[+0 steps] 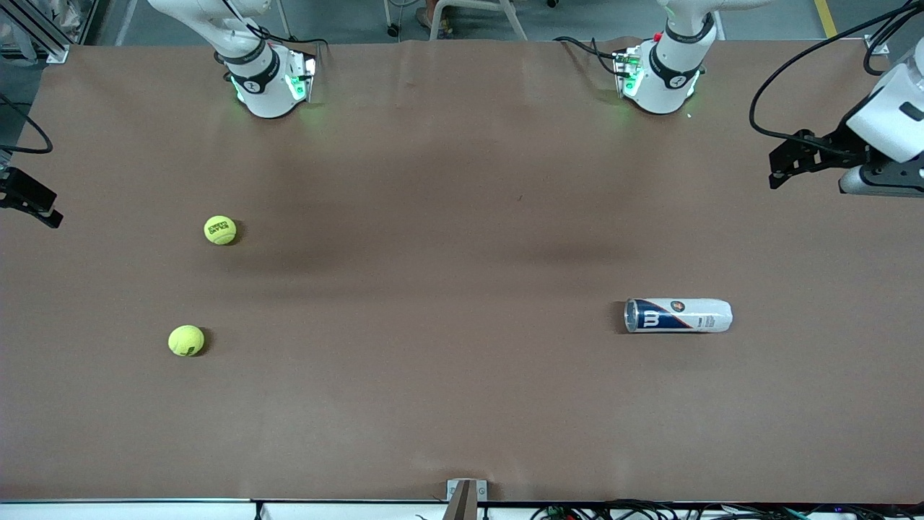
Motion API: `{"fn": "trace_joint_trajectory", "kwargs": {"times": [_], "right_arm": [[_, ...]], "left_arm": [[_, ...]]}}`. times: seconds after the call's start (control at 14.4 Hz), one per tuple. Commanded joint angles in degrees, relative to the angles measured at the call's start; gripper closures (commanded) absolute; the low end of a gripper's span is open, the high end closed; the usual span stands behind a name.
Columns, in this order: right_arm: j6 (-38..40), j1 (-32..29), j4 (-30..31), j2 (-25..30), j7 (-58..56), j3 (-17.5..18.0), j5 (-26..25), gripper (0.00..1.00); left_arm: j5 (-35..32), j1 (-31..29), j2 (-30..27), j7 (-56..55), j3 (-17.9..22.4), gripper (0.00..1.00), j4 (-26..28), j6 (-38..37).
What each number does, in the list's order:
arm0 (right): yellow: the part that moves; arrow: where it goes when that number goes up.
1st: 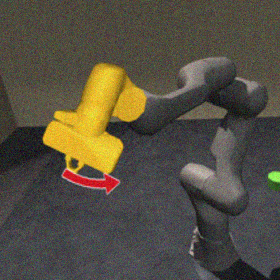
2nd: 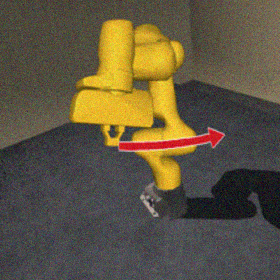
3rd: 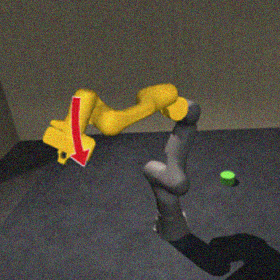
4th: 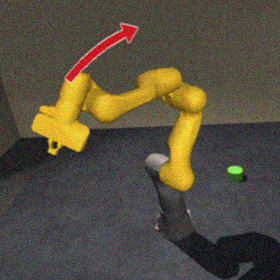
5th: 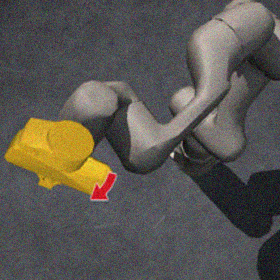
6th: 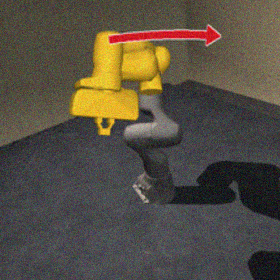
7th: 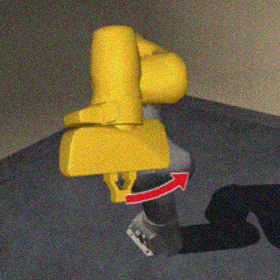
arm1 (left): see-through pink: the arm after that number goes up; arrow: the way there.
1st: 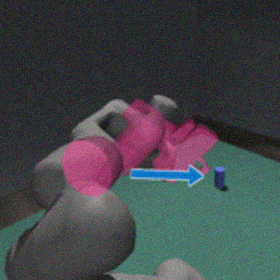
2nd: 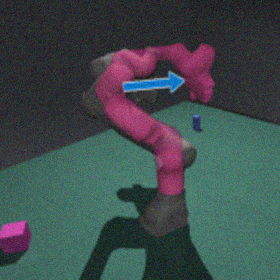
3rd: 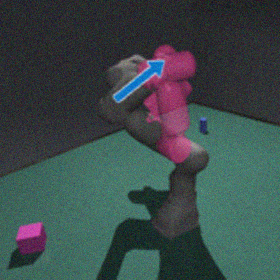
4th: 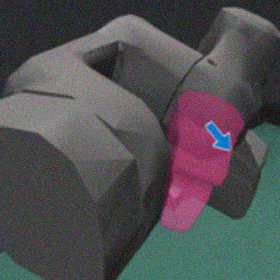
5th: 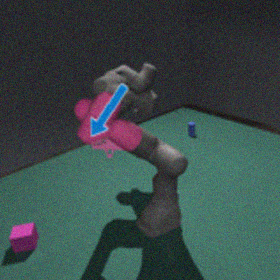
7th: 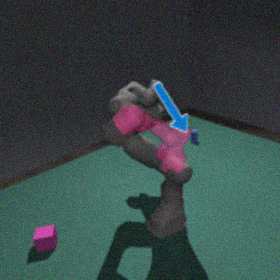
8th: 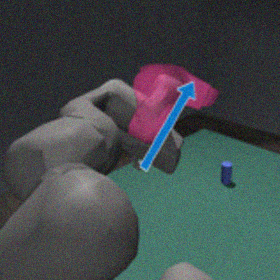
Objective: Insert tennis ball vertically with right arm
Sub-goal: 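Reach the left gripper down to the lying Wilson ball can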
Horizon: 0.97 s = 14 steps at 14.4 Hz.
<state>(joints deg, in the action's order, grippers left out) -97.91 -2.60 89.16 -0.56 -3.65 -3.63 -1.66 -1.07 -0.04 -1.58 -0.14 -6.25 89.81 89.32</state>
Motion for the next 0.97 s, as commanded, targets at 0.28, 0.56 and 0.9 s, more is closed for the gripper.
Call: {"fn": "trace_joint_trajectory", "kwargs": {"times": [0.28, 0.56, 0.9], "right_arm": [[0.3, -1.2, -0.7, -0.2, 0.0, 0.9, -0.7, 0.0], [0.1, -1.3, -0.7, -0.3, 0.1, 0.9, -0.7, 0.0], [0.0, -1.3, -0.6, -0.4, 0.1, 0.9, -0.7, 0.0]], "left_arm": [[0.3, 0.1, 1.2, 0.9, 0.5, 0.0, -1.7, -1.0], [0.1, 0.1, 6.9, 5.8, 0.5, 0.0, -1.1, 1.5], [-0.6, 1.1, 16.8, 24.1, 0.1, 0.0, 1.9, 12.4]]}}
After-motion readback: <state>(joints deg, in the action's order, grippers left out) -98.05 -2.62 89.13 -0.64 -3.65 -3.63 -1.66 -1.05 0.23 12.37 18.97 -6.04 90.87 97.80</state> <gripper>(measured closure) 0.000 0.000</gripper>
